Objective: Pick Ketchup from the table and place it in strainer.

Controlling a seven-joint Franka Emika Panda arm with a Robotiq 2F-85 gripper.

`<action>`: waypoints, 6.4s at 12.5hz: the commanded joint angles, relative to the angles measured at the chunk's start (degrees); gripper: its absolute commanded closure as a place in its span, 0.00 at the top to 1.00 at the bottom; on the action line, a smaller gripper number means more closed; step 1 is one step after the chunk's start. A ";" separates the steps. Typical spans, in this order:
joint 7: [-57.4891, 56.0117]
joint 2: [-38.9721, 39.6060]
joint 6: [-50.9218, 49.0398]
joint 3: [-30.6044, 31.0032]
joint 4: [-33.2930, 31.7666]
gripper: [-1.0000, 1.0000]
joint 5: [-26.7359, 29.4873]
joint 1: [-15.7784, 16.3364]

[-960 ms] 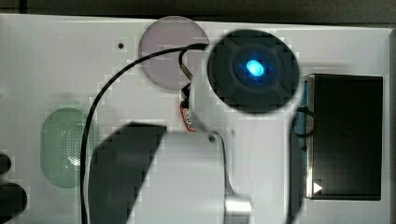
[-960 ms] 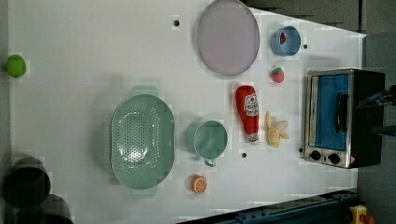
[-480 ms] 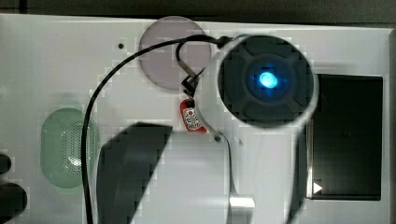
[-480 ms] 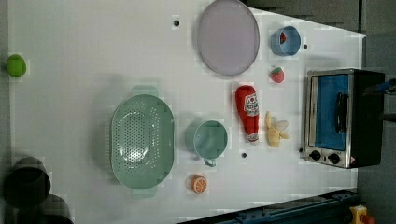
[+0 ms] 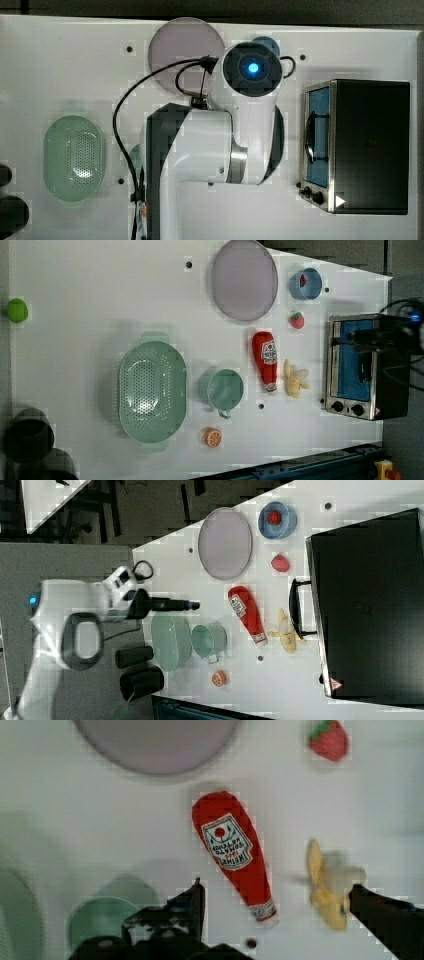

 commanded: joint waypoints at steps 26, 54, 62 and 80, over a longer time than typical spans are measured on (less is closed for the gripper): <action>-14.67 17.77 40.03 1.44 -18.57 0.61 -5.53 1.76; 46.98 20.40 34.96 35.55 -7.50 0.76 -1.67 8.21; 55.31 10.41 31.98 34.36 -7.20 1.00 -3.02 4.26; 47.70 -17.08 -15.53 5.56 6.15 1.00 -0.25 -4.36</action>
